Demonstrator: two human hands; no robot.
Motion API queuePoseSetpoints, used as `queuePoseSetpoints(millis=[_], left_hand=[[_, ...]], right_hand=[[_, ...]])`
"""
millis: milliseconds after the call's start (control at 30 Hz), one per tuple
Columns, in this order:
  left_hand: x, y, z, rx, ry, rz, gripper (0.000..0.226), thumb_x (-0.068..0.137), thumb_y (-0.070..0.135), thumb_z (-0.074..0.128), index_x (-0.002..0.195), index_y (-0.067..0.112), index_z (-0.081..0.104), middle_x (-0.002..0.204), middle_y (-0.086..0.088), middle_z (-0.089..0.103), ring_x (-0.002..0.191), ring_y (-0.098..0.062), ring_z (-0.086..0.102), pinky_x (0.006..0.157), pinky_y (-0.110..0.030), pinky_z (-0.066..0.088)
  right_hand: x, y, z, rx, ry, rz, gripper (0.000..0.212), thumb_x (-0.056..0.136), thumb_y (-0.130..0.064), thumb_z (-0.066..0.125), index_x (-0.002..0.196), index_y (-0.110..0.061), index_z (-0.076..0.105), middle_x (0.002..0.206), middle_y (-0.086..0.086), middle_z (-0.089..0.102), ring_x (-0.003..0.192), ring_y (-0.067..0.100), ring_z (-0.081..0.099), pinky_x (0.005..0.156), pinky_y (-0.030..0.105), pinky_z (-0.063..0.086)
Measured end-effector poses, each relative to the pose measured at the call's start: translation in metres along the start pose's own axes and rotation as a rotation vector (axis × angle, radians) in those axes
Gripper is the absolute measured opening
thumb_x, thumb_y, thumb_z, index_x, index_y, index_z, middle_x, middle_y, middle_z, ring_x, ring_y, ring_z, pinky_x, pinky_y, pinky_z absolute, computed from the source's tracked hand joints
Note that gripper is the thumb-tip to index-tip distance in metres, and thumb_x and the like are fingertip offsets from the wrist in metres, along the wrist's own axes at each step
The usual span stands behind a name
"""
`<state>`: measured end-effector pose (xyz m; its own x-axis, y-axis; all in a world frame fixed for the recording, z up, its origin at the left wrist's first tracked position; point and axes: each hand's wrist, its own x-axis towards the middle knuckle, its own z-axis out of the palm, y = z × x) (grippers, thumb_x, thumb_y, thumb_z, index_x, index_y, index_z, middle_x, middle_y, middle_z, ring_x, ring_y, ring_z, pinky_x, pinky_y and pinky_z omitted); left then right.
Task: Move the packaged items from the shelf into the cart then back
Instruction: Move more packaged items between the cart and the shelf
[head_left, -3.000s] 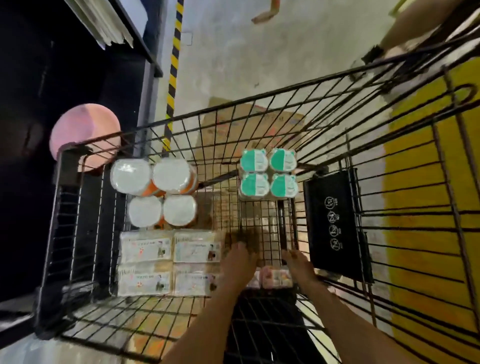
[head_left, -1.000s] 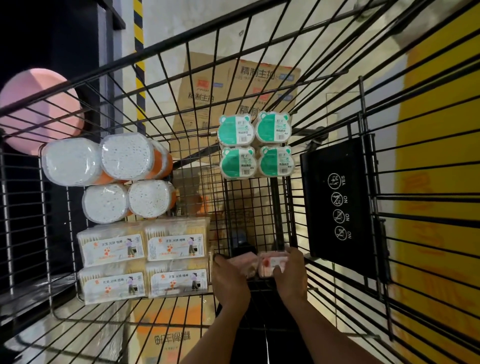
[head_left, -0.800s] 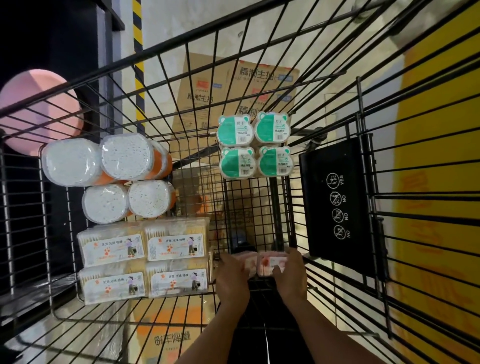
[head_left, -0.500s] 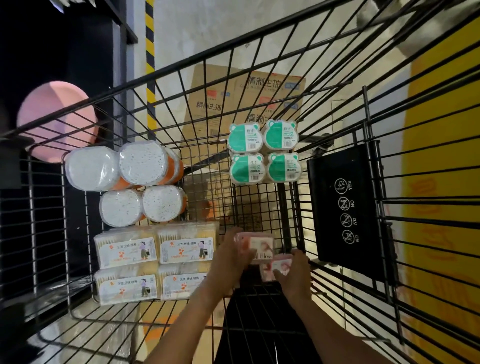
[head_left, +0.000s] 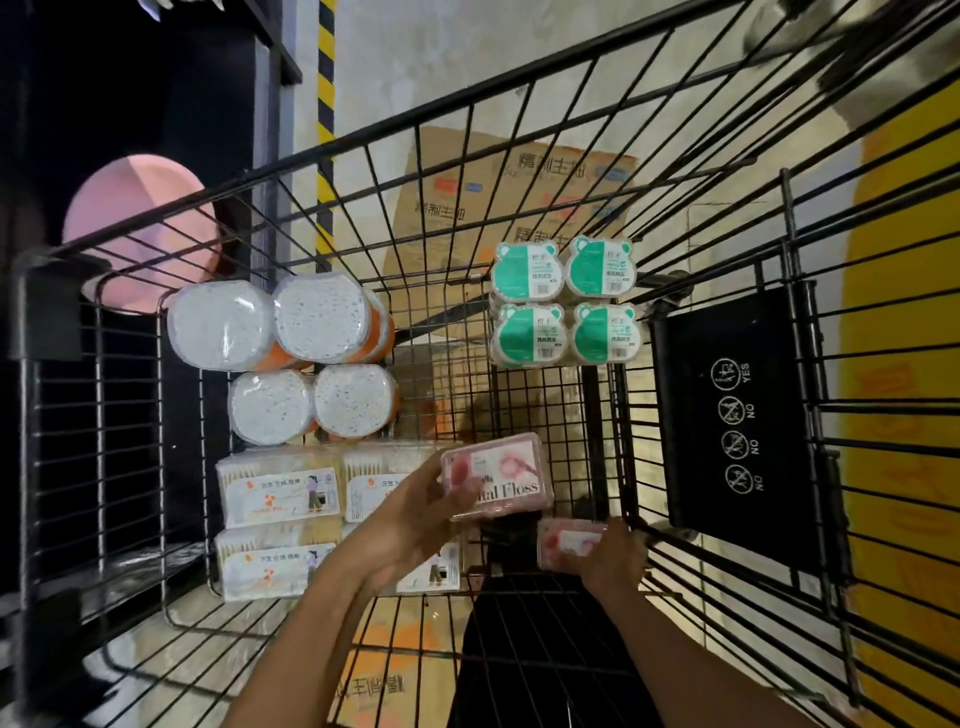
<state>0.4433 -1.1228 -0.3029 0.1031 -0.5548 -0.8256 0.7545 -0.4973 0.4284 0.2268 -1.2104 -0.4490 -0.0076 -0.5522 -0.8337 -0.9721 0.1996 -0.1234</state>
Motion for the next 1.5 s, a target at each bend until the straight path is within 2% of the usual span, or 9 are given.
queuePoseSetpoints(millis=[133,267,367,533,700,900,1067,1200,1500], left_hand=[[0.004,-0.001,-0.003,0.019,0.008,-0.016,0.076,0.06,0.035,0.087,0.124,0.013,0.053,0.117,-0.016,0.066,0.105,-0.031,0.064,0.095,-0.045,0.048],[0.005,0.002,0.002,-0.038,-0.015,-0.005,0.044,0.084,0.021,0.066,0.124,0.013,0.05,0.109,-0.012,0.067,0.093,-0.025,0.065,0.078,-0.036,0.053],[0.005,0.004,0.003,-0.054,-0.049,0.022,0.04,0.087,0.025,0.061,0.122,0.01,0.048,0.099,-0.007,0.07,0.087,-0.02,0.065,0.071,-0.031,0.053],[0.003,0.01,0.003,-0.079,-0.059,0.072,0.051,0.08,0.021,0.064,0.125,0.006,0.045,0.098,-0.009,0.068,0.083,-0.018,0.067,0.062,-0.026,0.055],[-0.013,0.024,0.001,-0.124,-0.014,0.136,0.059,0.075,0.027,0.072,0.124,0.006,0.047,0.108,-0.013,0.062,0.083,-0.017,0.067,0.063,-0.023,0.055],[-0.06,0.054,0.011,-0.002,0.086,0.28,0.099,0.043,0.06,0.088,0.123,0.015,0.051,0.116,-0.013,0.065,0.098,-0.024,0.065,0.074,-0.028,0.054],[-0.111,0.067,0.009,-0.144,0.134,0.433,0.092,0.05,0.038,0.093,0.129,0.026,0.046,0.123,-0.012,0.064,0.11,-0.035,0.062,0.088,-0.037,0.055],[-0.159,0.061,0.016,-0.208,0.282,0.604,0.089,0.051,0.035,0.092,0.129,0.024,0.05,0.125,-0.012,0.062,0.111,-0.039,0.058,0.087,-0.037,0.055],[-0.28,-0.013,0.064,-0.275,0.778,0.891,0.043,0.076,0.02,0.073,0.117,0.017,0.057,0.107,-0.008,0.07,0.092,-0.022,0.068,0.068,-0.025,0.053]], right_hand=[[0.001,0.003,0.002,0.108,-0.056,-0.037,0.089,0.051,-0.025,0.094,0.12,-0.004,0.042,0.116,0.014,0.055,0.107,0.03,0.057,0.086,0.041,0.052],[0.001,0.004,-0.003,0.216,-0.181,-0.11,0.06,0.06,-0.03,0.084,0.104,-0.004,0.053,0.094,0.008,0.059,0.084,0.022,0.06,0.064,0.024,0.046],[0.009,0.011,-0.002,0.301,-0.263,-0.092,0.072,0.046,-0.043,0.08,0.101,0.001,0.061,0.092,0.015,0.065,0.083,0.029,0.066,0.054,0.018,0.047],[-0.005,-0.005,-0.026,0.491,-0.333,-0.096,0.057,0.07,-0.006,0.082,0.115,-0.01,0.047,0.106,0.012,0.059,0.097,0.027,0.061,0.062,0.029,0.055],[-0.023,-0.034,-0.056,0.553,-0.339,-0.17,0.065,0.069,-0.007,0.083,0.119,-0.027,0.048,0.121,0.009,0.053,0.106,0.031,0.059,0.07,0.042,0.06],[-0.082,-0.1,-0.122,0.496,-0.386,-0.412,0.054,0.076,0.0,0.074,0.122,-0.012,0.049,0.112,0.009,0.062,0.091,0.022,0.066,0.06,0.026,0.057],[-0.149,-0.146,-0.174,0.492,-0.437,-0.652,0.055,0.068,-0.001,0.08,0.103,-0.033,0.051,0.113,0.002,0.06,0.102,0.02,0.062,0.072,0.029,0.058],[-0.202,-0.165,-0.199,0.442,-0.464,-0.814,0.064,0.058,-0.009,0.087,0.104,-0.04,0.054,0.117,0.001,0.061,0.106,0.024,0.061,0.088,0.05,0.054],[-0.312,-0.16,-0.213,0.234,-0.66,-1.121,0.069,0.05,-0.024,0.086,0.111,-0.025,0.053,0.104,-0.002,0.067,0.095,0.014,0.065,0.076,0.032,0.057]])
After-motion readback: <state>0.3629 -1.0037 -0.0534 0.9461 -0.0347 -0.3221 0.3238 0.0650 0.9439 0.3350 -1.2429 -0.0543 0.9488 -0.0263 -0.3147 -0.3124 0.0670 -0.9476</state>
